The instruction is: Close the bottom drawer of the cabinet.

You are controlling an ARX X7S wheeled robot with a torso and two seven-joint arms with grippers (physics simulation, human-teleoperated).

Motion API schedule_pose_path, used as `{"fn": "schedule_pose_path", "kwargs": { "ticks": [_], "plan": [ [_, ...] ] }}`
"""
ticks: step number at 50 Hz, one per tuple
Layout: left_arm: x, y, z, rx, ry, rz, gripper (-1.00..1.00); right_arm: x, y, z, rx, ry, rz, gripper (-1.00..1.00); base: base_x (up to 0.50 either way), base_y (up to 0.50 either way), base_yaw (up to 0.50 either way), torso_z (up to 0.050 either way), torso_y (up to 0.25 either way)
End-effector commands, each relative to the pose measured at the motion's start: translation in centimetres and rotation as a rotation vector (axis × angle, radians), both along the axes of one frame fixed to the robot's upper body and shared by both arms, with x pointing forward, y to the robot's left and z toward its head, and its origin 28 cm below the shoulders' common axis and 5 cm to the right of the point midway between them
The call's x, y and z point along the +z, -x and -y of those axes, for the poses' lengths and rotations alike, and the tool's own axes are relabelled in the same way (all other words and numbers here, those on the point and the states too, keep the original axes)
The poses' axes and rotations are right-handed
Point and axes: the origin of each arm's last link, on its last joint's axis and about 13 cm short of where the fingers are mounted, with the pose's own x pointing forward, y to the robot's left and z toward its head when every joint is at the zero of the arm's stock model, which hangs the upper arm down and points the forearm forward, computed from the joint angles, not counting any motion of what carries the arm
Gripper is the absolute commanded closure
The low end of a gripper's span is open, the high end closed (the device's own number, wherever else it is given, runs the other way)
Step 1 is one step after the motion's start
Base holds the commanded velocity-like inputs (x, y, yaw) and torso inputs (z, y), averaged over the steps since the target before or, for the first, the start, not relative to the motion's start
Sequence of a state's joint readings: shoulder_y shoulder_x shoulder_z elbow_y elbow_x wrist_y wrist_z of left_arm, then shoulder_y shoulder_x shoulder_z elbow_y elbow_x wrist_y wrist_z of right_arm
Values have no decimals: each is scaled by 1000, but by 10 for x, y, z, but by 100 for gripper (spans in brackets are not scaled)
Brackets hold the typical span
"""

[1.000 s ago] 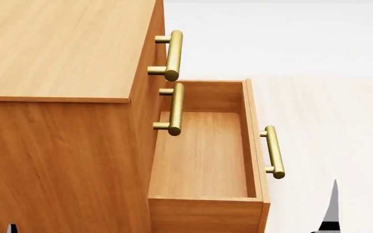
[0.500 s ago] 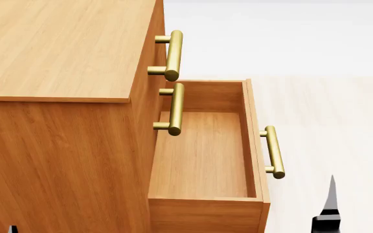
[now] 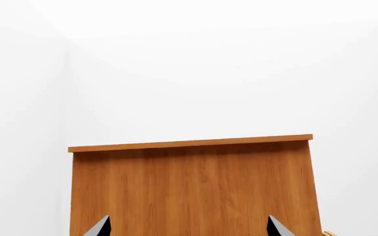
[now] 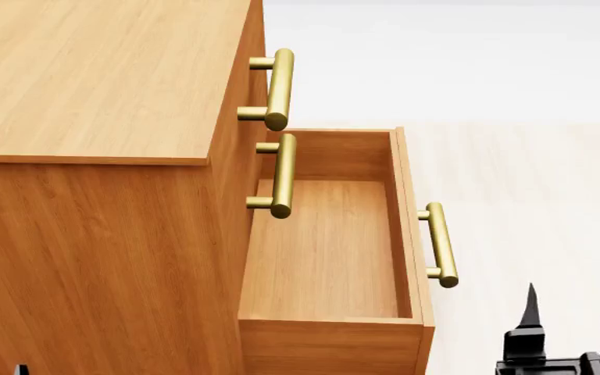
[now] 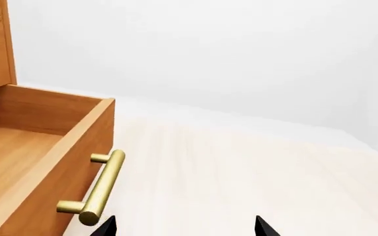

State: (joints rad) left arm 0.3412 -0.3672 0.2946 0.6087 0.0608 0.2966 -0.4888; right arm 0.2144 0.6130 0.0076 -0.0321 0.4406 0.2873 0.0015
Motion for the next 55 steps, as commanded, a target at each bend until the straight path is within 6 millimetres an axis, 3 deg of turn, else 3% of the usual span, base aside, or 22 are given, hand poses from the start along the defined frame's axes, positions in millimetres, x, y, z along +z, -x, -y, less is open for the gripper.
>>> {"fn": "schedule_pose_path", "kwargs": {
  "ticks": [1, 20, 55],
  "plan": [
    [1, -2, -1, 15, -7, 11, -100, -7, -12, 7, -5, -27, -60, -100, 0, 0, 0, 0, 0],
    [2, -3, -4, 20, -4, 11, -100, -25, -25, 11, -10, -47, -151, -100, 0, 0, 0, 0, 0],
    [2, -6, -4, 23, -4, 4, -100, -20, -29, -1, 109, -25, -185, -100, 0, 0, 0, 0, 0]
  ]
}}
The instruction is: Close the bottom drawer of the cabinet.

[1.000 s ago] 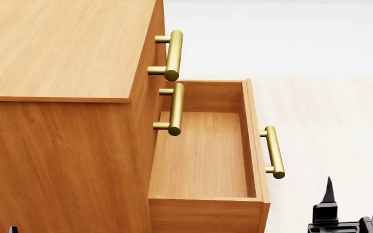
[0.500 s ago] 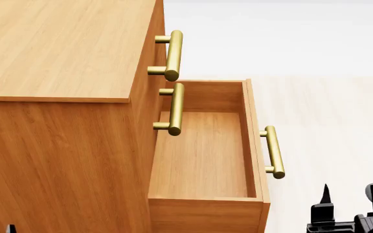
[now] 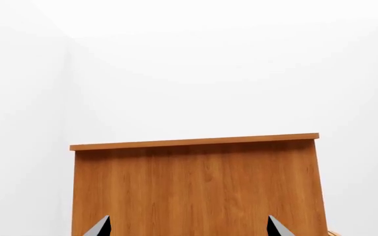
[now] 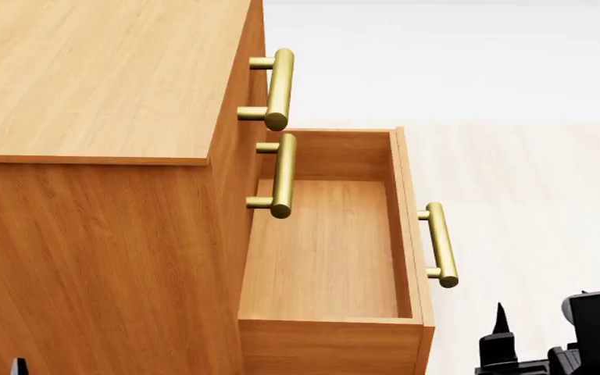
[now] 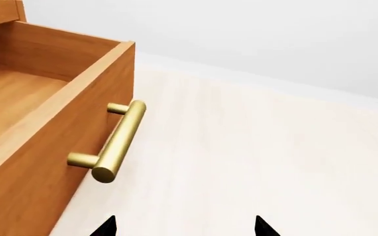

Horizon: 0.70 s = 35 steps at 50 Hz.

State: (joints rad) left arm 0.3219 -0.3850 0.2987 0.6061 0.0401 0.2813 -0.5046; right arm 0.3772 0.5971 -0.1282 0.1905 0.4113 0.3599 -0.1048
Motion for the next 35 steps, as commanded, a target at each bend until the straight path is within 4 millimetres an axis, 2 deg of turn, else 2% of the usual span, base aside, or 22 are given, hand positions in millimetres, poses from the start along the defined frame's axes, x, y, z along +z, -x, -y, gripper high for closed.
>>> {"fn": "schedule_pose_path", "kwargs": {
  "ticks": [1, 27, 35],
  "plan": [
    [1, -2, -2, 17, -7, 10, -100, -2, -3, -4, 47, -35, 0, -100, 0, 0, 0, 0, 0],
    [1, -1, -3, 19, -6, 8, -100, 3, -15, -12, 121, -10, -22, -100, 0, 0, 0, 0, 0],
    [1, -1, -3, 21, -6, 8, -100, -2, -17, -14, 138, -9, -43, -100, 0, 0, 0, 0, 0]
  ]
}}
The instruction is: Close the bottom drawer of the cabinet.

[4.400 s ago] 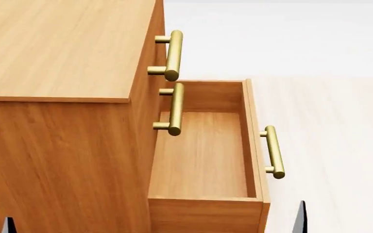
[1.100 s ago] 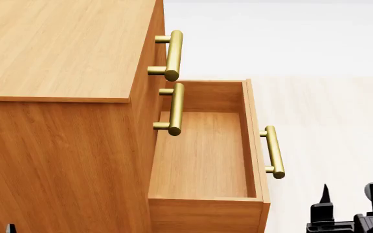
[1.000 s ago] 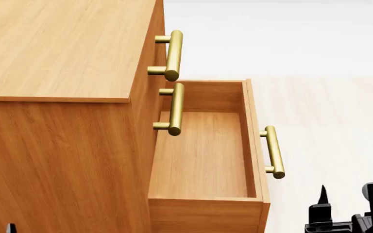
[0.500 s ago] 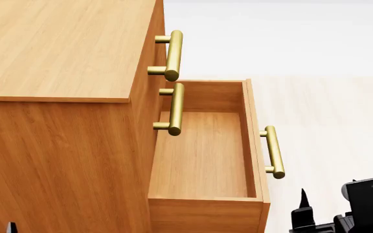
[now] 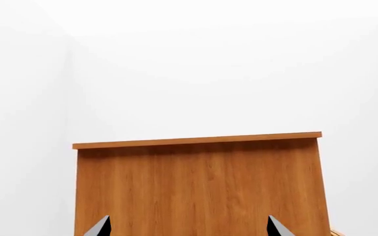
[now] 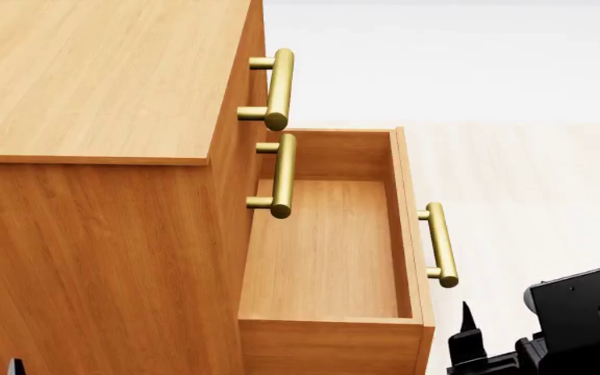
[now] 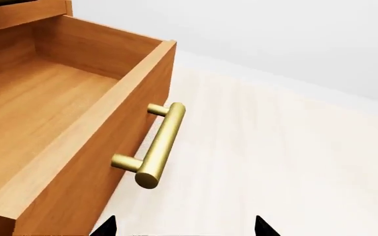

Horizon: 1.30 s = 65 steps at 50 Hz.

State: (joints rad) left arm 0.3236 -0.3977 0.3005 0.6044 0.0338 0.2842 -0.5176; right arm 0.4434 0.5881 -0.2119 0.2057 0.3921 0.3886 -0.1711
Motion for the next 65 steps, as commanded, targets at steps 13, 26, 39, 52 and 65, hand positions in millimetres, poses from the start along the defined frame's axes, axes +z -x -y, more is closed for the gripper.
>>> {"fn": "schedule_pose_path", "kwargs": {
  "ticks": [13, 26, 39, 52, 65],
  "plan": [
    [1, 0, -2, 18, -7, 13, -100, -12, -4, -4, 61, -2, -34, -100, 0, 0, 0, 0, 0],
    [0, 0, -2, 21, -5, 13, -100, -15, -6, -8, 101, 15, -63, -100, 0, 0, 0, 0, 0],
    [0, 1, -3, 22, -5, 13, -100, -14, -8, -12, 140, 31, -74, -100, 0, 0, 0, 0, 0],
    [1, 1, -3, 25, -5, 14, -100, -10, -12, -14, 158, 46, -75, -100, 0, 0, 0, 0, 0],
    [0, 2, -3, 24, -5, 13, -100, -8, -14, -18, 183, 62, -82, -100, 0, 0, 0, 0, 0]
  ]
}}
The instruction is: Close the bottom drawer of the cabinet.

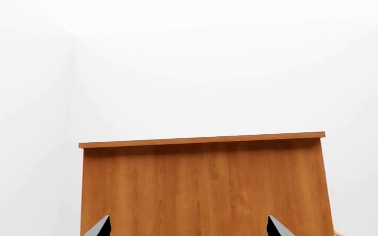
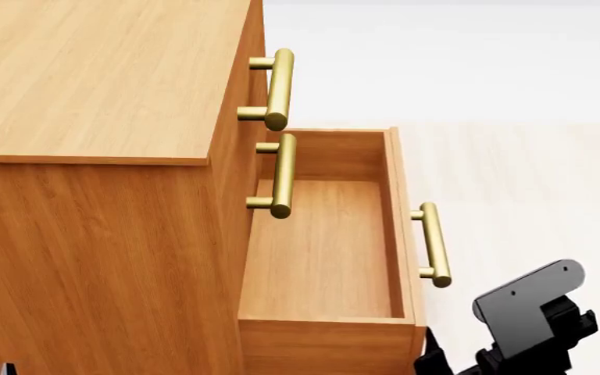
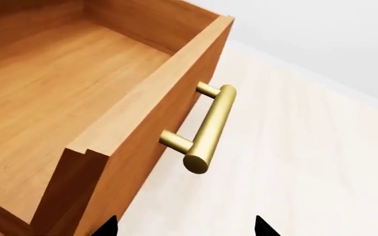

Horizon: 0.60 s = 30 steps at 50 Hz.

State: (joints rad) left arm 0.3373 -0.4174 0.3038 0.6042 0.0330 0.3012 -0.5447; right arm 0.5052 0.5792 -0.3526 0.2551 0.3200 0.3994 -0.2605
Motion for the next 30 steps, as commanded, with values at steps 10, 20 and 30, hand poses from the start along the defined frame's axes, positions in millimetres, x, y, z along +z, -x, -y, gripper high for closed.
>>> {"fn": "schedule_pose_path", "kwargs": {
  "ticks": [10, 20, 30],
  "plan": [
    [1, -2, -1, 15, -8, 12, -100, 1, -10, -9, 53, -26, -5, -100, 0, 0, 0, 0, 0],
    [1, 0, -2, 17, -6, 15, -100, 2, -18, -15, 81, -15, -10, -100, 0, 0, 0, 0, 0],
    [2, 2, -3, 17, -3, 18, -100, 4, -23, -22, 109, 2, -14, -100, 0, 0, 0, 0, 0]
  ]
}}
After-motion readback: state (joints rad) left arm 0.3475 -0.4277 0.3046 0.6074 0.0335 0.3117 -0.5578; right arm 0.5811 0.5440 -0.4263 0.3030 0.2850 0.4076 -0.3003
